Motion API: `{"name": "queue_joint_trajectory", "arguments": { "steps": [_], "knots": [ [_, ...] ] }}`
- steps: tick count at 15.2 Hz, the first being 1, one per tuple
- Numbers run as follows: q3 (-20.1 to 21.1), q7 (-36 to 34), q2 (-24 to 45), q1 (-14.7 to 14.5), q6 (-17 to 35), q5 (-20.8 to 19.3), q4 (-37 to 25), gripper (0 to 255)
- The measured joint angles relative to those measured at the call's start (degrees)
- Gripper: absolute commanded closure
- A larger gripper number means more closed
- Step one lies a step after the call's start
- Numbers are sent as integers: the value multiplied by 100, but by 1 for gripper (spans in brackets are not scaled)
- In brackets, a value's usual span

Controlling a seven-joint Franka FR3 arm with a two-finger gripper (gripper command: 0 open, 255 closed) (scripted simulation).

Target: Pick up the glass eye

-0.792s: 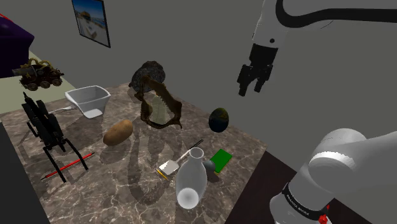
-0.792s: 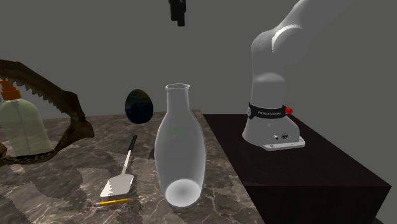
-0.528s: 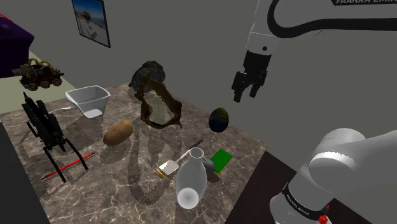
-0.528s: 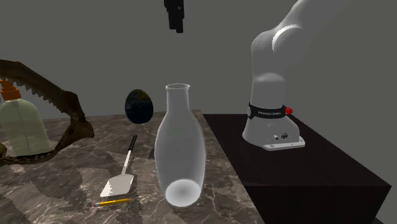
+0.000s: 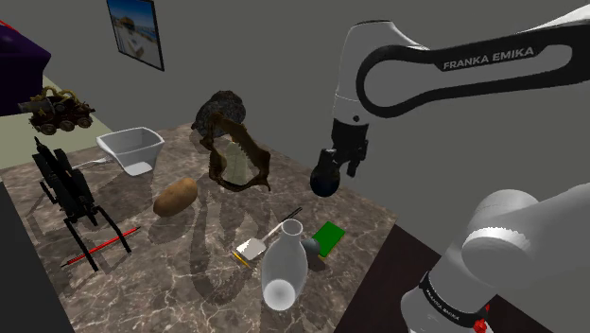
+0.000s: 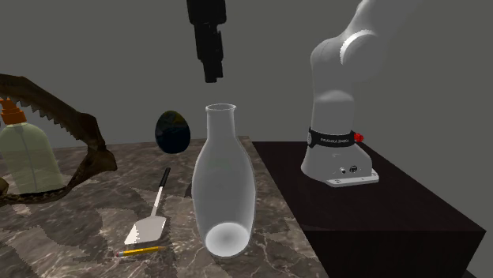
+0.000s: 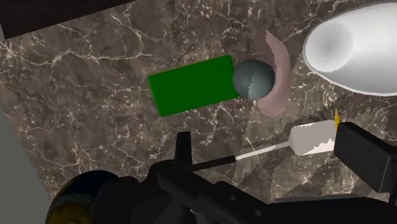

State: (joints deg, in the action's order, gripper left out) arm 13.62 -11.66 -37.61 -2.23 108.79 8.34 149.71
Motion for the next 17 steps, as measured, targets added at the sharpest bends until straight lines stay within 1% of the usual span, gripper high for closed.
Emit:
{"name": "queue_joint_trajectory", "arguments": {
  "steps": [3, 5, 7, 10, 13, 17],
  "knots": [
    [304, -226, 462, -73, 483, 61, 103, 0],
    [559, -432, 813, -149, 916, 122, 247, 0],
    [753, -597, 1195, -158, 1249, 96, 254, 0],
    [1064, -907, 1847, -157, 1796, -7, 253, 0],
    [1350, -1302, 2482, -142, 2250, -212, 153, 0],
    [1454, -1502, 2923, -92, 2677, -417, 221, 0]
  ]
}}
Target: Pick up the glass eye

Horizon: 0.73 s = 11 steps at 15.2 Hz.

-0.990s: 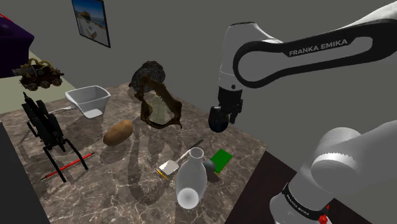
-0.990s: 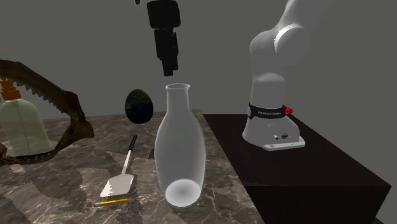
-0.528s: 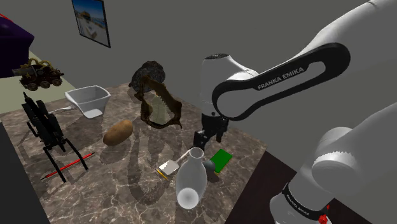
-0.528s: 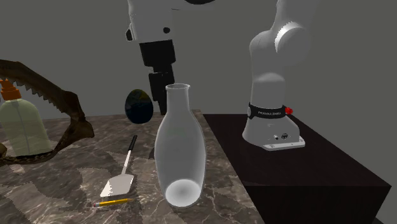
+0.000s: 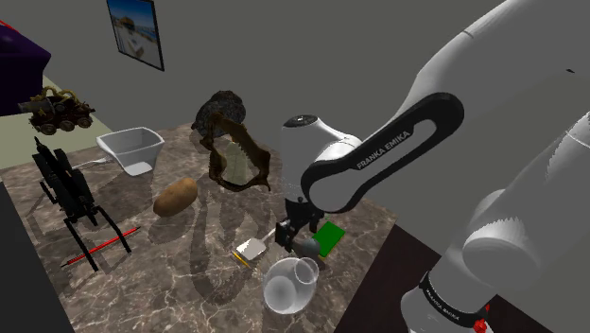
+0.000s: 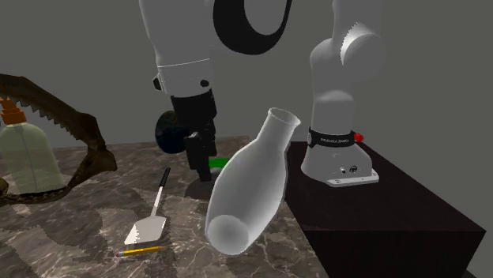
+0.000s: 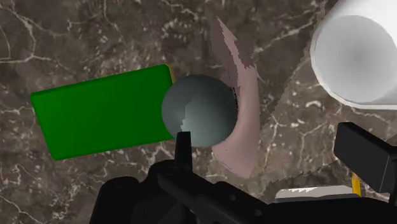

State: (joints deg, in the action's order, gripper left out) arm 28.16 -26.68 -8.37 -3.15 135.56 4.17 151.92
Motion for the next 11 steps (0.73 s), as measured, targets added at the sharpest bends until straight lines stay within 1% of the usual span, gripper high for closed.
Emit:
{"name": "queue_joint_trajectory", "arguments": {
  "steps": [4, 5, 11],
  "knots": [
    [35, -153, 338, 57, 369, -207, 68, 0],
    [40, -179, 381, 61, 406, -235, 66, 255],
    [53, -211, 390, 55, 435, -253, 50, 255]
  ]
}}
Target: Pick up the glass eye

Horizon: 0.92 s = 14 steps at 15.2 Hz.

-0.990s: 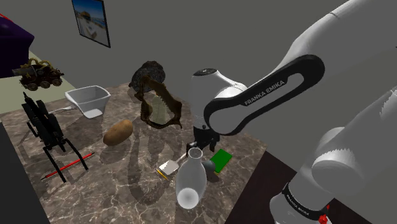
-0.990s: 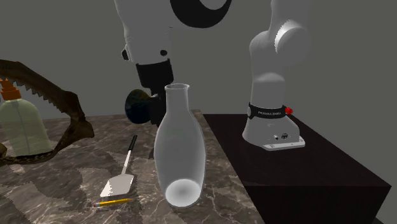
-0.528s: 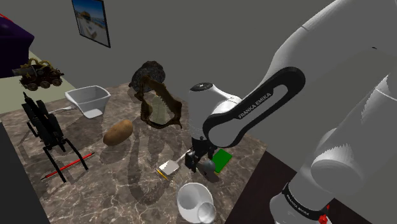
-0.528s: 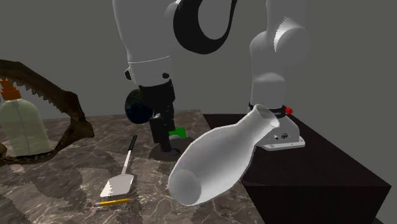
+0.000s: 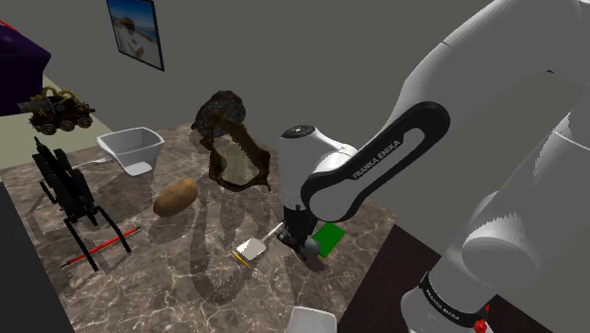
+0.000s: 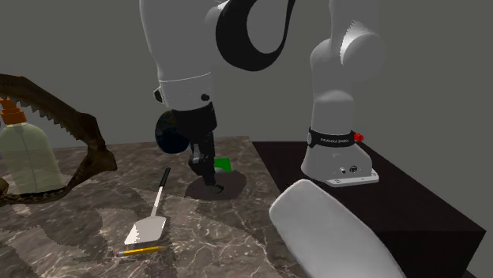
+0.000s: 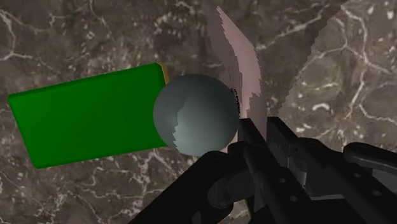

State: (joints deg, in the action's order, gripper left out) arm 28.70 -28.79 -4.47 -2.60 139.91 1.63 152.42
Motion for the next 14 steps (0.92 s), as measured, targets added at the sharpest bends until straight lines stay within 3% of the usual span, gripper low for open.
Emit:
{"name": "queue_joint_trajectory", "arguments": {
  "steps": [5, 14],
  "knots": [
    [-9, 40, -40, -2, -39, 37, 16, 255],
    [-99, 350, -738, -106, -841, 422, -135, 255]
  ]
}}
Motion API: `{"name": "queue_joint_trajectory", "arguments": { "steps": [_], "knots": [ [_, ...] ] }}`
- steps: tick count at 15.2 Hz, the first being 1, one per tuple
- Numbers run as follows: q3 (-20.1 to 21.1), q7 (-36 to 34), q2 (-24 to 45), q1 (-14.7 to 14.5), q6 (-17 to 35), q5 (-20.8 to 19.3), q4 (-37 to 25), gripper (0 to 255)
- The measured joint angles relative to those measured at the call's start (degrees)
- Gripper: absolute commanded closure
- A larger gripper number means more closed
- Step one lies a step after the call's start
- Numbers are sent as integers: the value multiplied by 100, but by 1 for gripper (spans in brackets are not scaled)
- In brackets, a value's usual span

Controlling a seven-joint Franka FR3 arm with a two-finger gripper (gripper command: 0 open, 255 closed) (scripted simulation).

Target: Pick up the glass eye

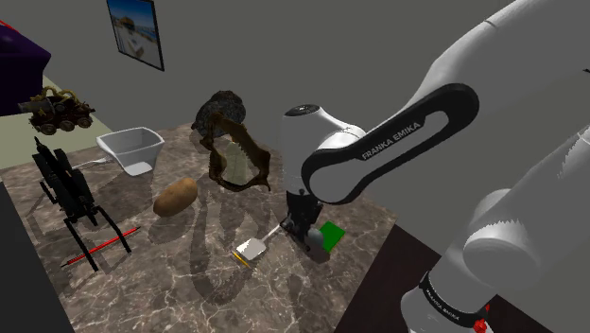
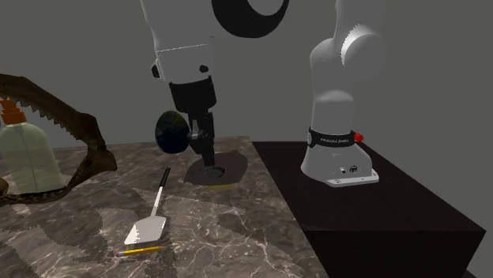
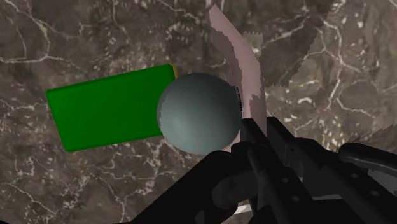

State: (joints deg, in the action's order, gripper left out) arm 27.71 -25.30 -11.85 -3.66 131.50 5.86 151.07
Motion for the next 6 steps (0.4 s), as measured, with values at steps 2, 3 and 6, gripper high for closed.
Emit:
{"name": "queue_joint_trajectory", "arguments": {
  "steps": [2, 3, 6],
  "knots": [
    [-33, 59, -153, -21, -193, 60, -49, 255],
    [-49, 86, -229, -32, -283, 87, -68, 255],
    [-97, 152, -420, -56, -536, 147, -138, 255]
  ]
}}
